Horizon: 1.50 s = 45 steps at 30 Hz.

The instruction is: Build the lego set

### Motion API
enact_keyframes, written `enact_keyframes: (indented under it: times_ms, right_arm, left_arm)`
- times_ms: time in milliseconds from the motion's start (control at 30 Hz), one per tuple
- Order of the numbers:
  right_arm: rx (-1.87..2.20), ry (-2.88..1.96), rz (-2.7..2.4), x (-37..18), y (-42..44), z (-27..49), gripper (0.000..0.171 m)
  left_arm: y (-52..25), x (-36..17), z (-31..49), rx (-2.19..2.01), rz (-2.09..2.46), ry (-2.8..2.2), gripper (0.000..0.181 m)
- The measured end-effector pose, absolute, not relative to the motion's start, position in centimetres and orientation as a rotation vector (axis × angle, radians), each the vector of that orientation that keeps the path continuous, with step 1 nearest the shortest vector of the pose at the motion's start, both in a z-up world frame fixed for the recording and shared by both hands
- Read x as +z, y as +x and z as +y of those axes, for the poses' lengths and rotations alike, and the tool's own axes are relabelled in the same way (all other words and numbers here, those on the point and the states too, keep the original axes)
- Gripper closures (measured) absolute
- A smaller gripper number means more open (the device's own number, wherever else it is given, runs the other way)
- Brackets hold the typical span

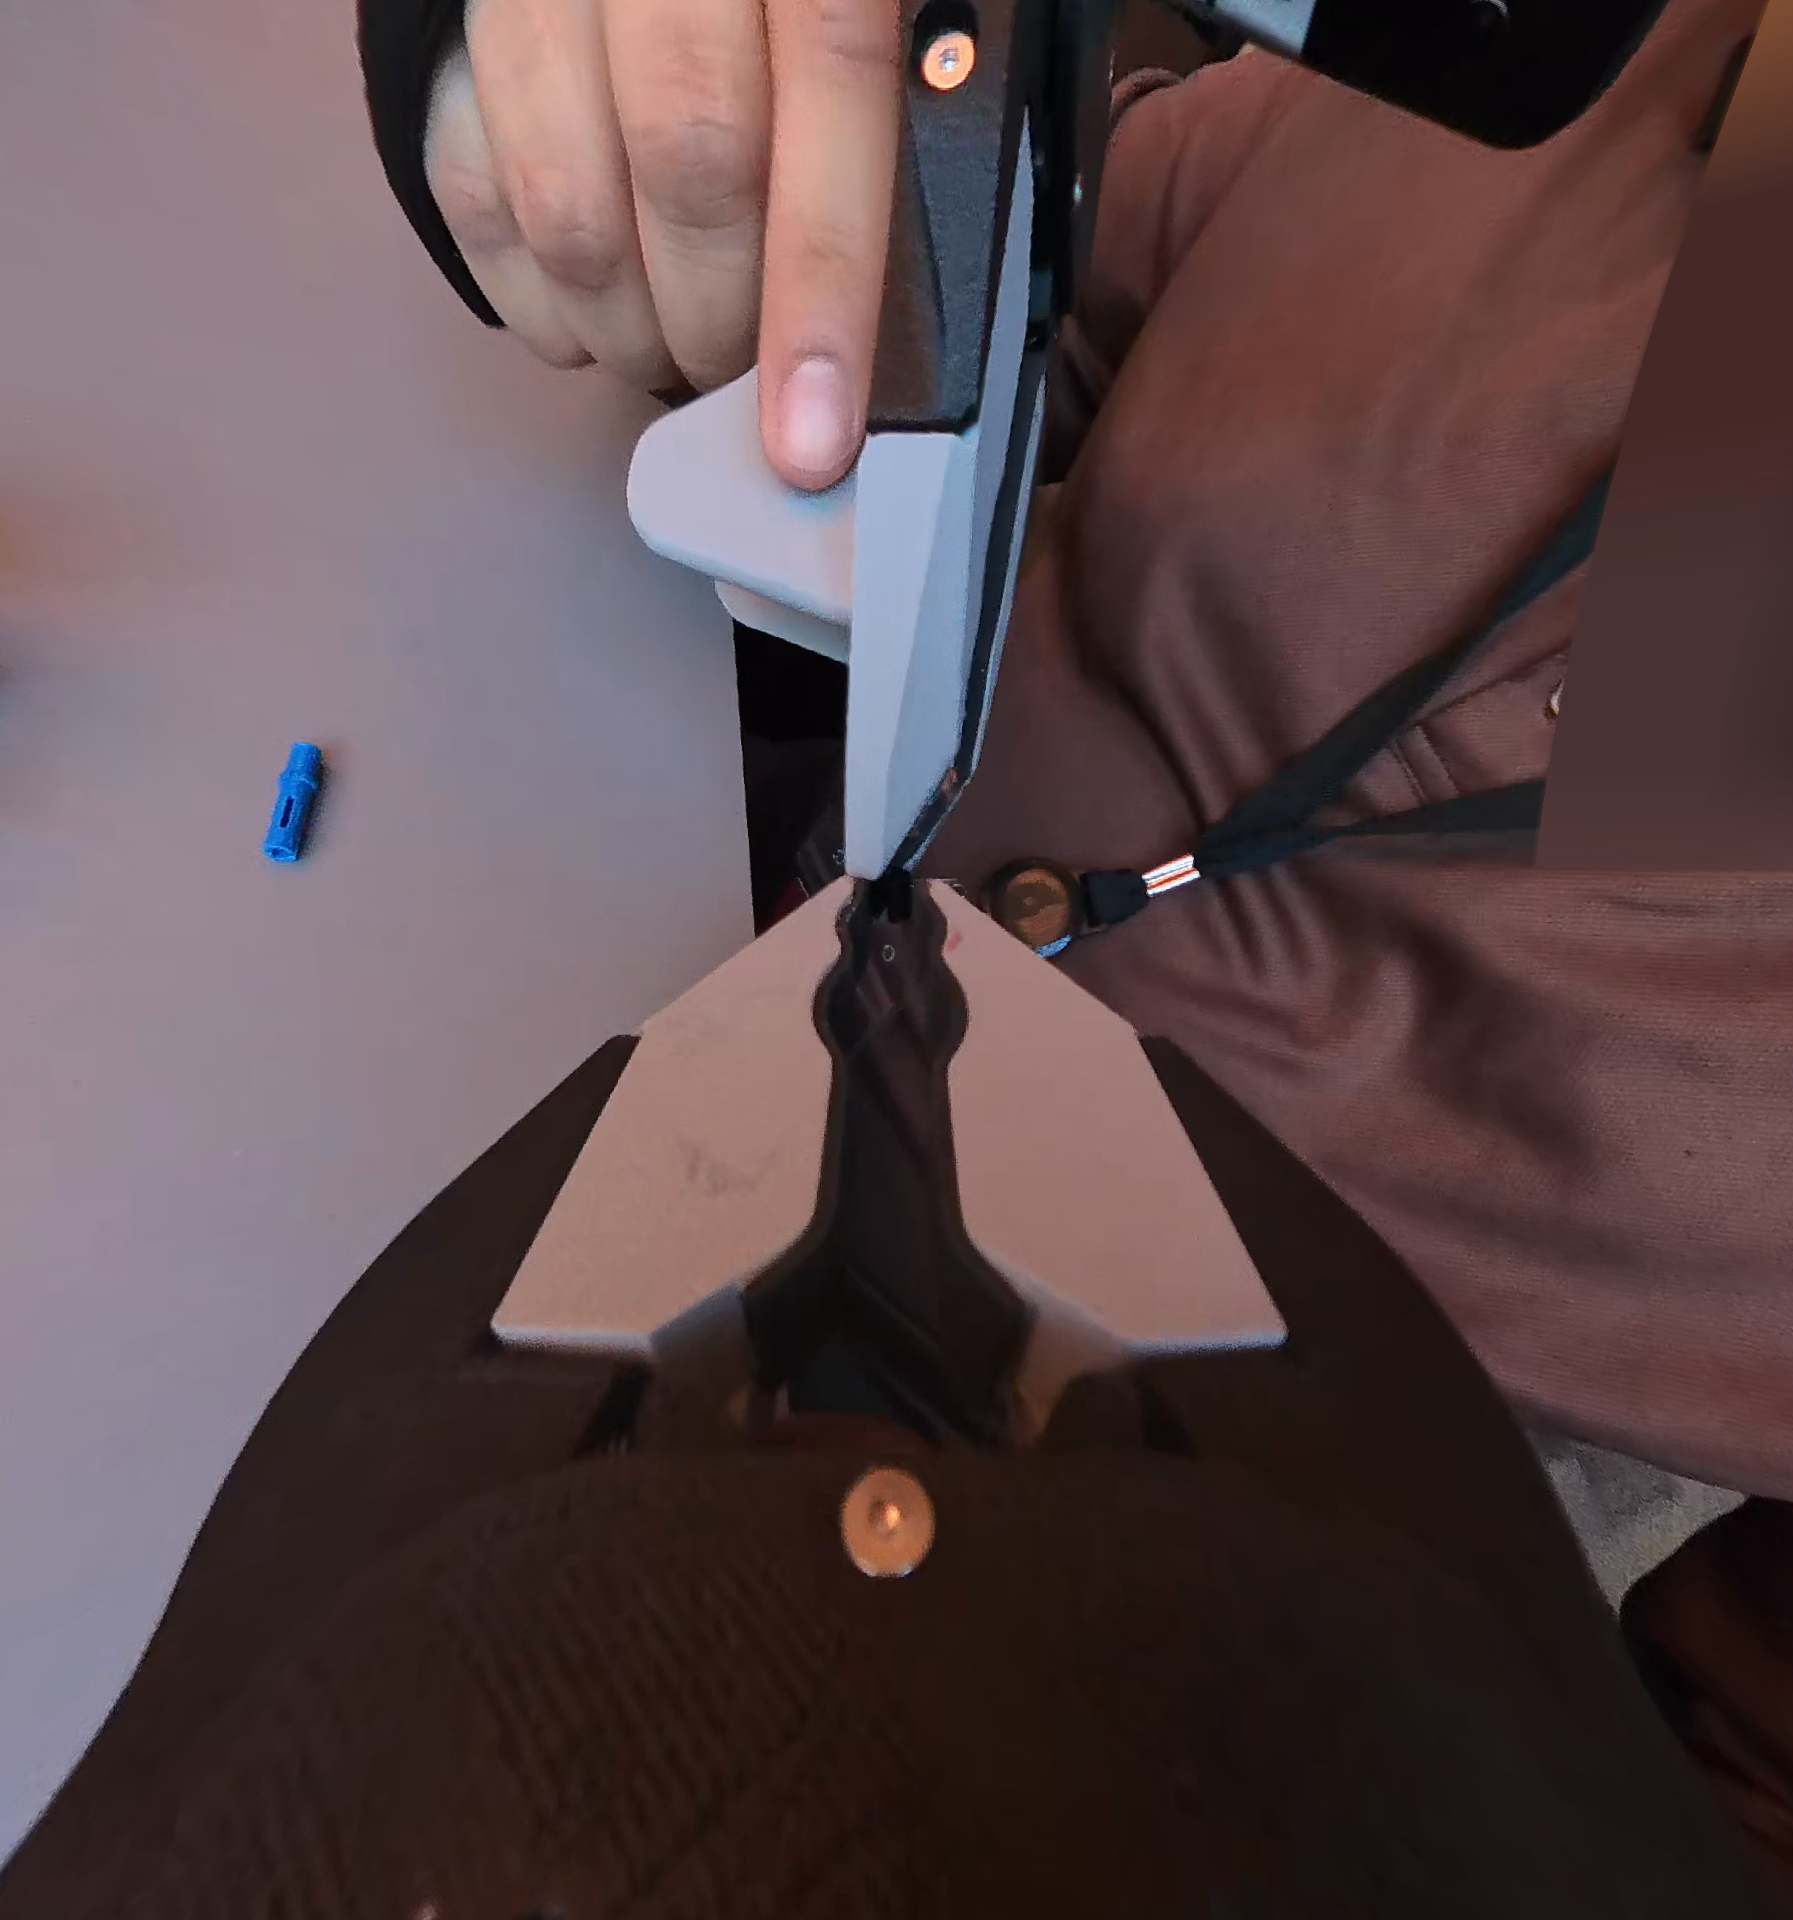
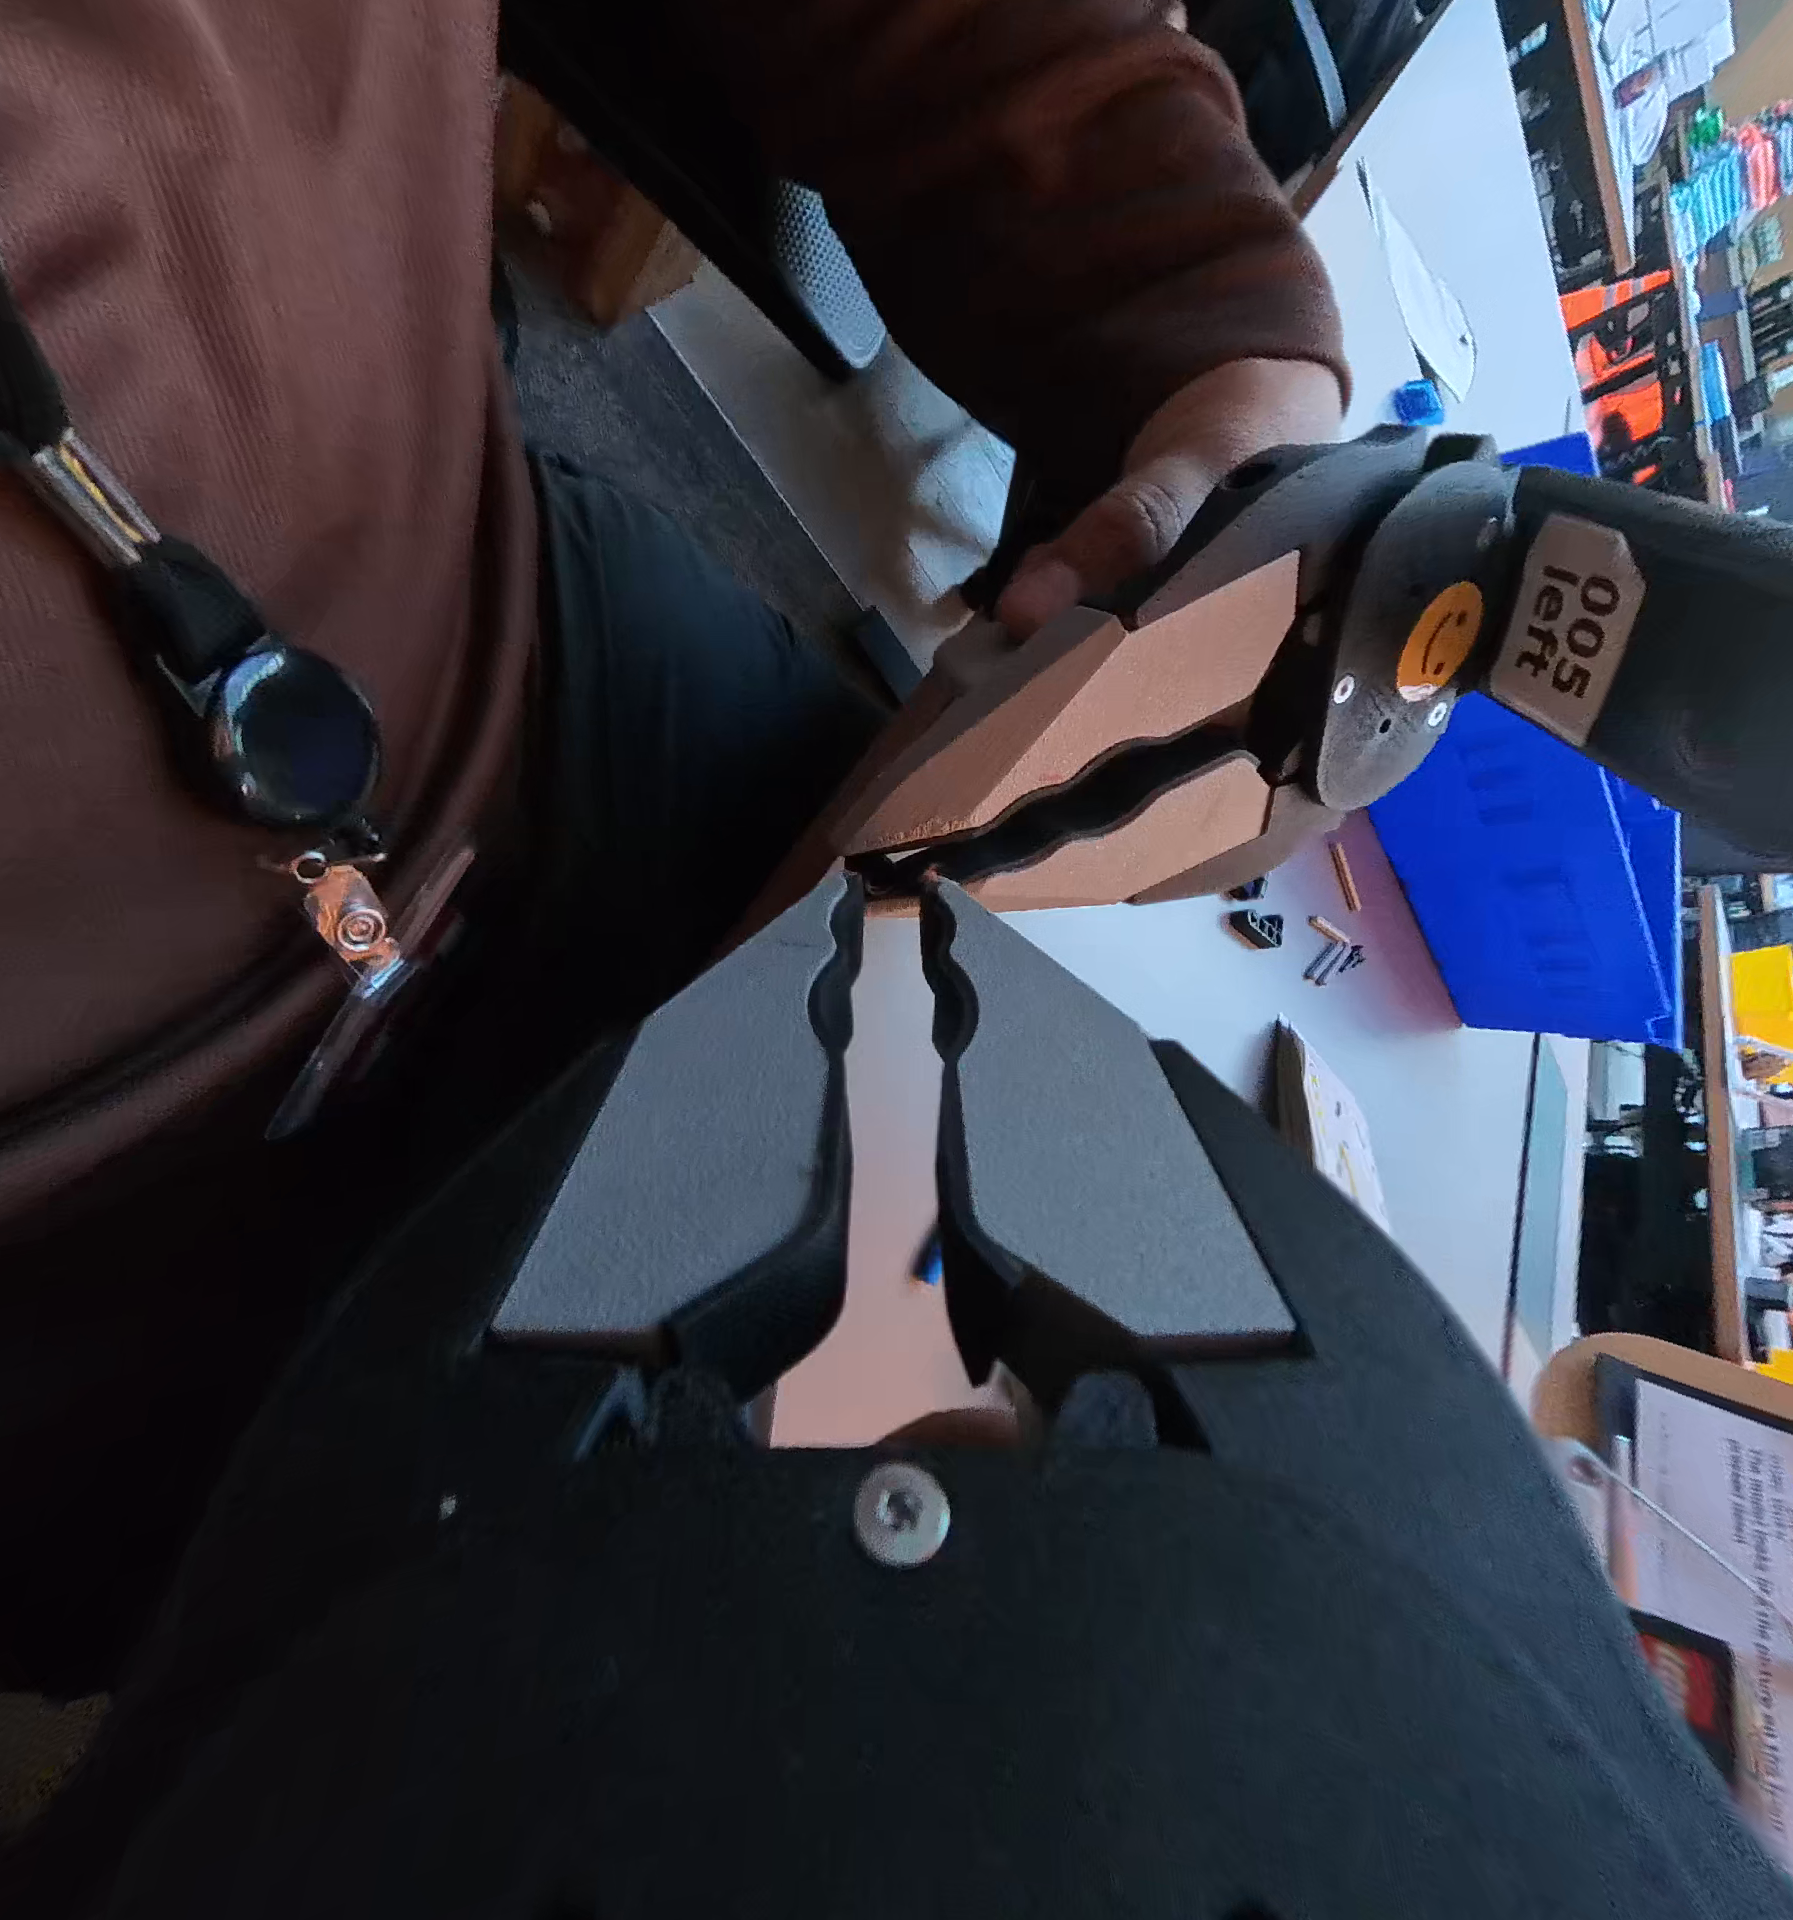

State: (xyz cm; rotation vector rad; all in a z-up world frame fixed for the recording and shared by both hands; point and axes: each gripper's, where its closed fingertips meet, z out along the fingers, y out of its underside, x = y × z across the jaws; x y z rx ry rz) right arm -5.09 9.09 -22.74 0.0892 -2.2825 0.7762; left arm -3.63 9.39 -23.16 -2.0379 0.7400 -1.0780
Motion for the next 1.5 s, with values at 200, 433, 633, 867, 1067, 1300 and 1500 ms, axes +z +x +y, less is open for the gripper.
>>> enact_keyframes:
  times_ms: [200,433,633,867,1067,1300,1500]
  right_arm:
    - [0.76,0.093,-2.287,-22.5,-5.2,9.3,0.162]
    - [0.768,0.104,-2.276,-22.4,-4.9,9.1,0.167]
    - [0.762,0.113,-2.29,-22.7,-4.9,8.9,0.165]
    - [0.659,0.12,-2.234,-22.9,-5.9,9.7,0.166]
    - [0.503,0.093,-2.225,-24.7,-7.6,11.8,0.168]
    - [0.351,0.147,-2.288,-26.9,-8.9,13.4,0.168]
    - [0.323,0.191,-2.301,-27.0,-9.7,14.2,0.168]
  left_arm:
    - [-3.9,-22.9,9.7,-1.067,0.733,-2.022,0.176]
    - [-4.0,-22.7,9.8,-1.066,0.724,-2.007,0.176]
    - [-3.8,-22.8,9.8,-1.071,0.736,-2.014,0.176]
    - [-4.5,-22.9,10.4,-1.05,0.678,-2.033,0.176]
    - [-6.6,-24.6,12.4,-0.872,0.651,-2.145,0.176]
    - [-8.2,-27.0,13.4,-0.718,0.709,-2.285,0.176]
    - [-8.4,-27.2,13.5,-0.733,0.727,-2.295,0.181]
